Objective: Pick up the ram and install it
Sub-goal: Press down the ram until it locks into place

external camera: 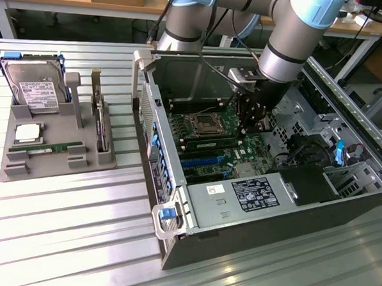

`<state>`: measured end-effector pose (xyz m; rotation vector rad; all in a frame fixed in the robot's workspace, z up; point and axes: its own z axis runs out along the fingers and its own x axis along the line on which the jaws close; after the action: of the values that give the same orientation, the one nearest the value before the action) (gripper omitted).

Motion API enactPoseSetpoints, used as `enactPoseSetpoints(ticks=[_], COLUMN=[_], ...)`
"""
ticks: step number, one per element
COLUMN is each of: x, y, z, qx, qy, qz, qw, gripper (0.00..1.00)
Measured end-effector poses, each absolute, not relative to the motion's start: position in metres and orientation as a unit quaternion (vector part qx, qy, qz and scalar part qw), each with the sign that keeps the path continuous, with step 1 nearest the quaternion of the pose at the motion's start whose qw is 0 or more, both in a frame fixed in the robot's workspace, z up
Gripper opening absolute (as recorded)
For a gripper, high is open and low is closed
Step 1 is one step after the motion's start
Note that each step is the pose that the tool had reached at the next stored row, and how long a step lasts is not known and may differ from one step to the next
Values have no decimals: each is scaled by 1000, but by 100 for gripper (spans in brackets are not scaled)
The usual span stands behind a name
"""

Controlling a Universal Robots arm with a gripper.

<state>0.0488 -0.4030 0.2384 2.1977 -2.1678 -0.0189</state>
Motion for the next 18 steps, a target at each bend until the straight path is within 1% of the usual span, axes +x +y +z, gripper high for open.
enactPoseSetpoints(ticks=[4, 8, 18], x=[48, 43, -62], y=[-403, -403, -403], z=[231, 244, 243], qx=[712, 712, 712], qy=[-702, -702, -702], qz=[-6, -4, -2], qw=[27, 25, 23], gripper=[11, 11, 11])
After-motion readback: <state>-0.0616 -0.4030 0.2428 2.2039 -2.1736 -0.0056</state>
